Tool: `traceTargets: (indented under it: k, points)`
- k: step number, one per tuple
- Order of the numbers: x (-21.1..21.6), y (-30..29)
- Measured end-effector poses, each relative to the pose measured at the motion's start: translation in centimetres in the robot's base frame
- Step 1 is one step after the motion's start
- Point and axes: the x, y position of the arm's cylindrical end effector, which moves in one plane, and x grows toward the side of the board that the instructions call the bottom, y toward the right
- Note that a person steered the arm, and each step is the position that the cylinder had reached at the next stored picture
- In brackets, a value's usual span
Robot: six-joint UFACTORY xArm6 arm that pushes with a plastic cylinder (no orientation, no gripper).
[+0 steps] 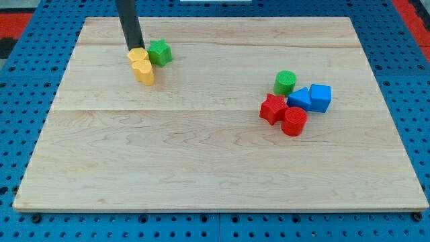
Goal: Place the green star right to the yellow heart
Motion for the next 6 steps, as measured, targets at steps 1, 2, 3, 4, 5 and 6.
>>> traceTargets:
  k: [1, 2, 3, 4, 5, 6]
  points:
    - [1.7, 0.1]
    - [2.4, 0.1]
    - [-1.4, -1.8]
    - [-4.3, 0.6]
    - [-1.8, 4.3]
    - [1.7, 5.5]
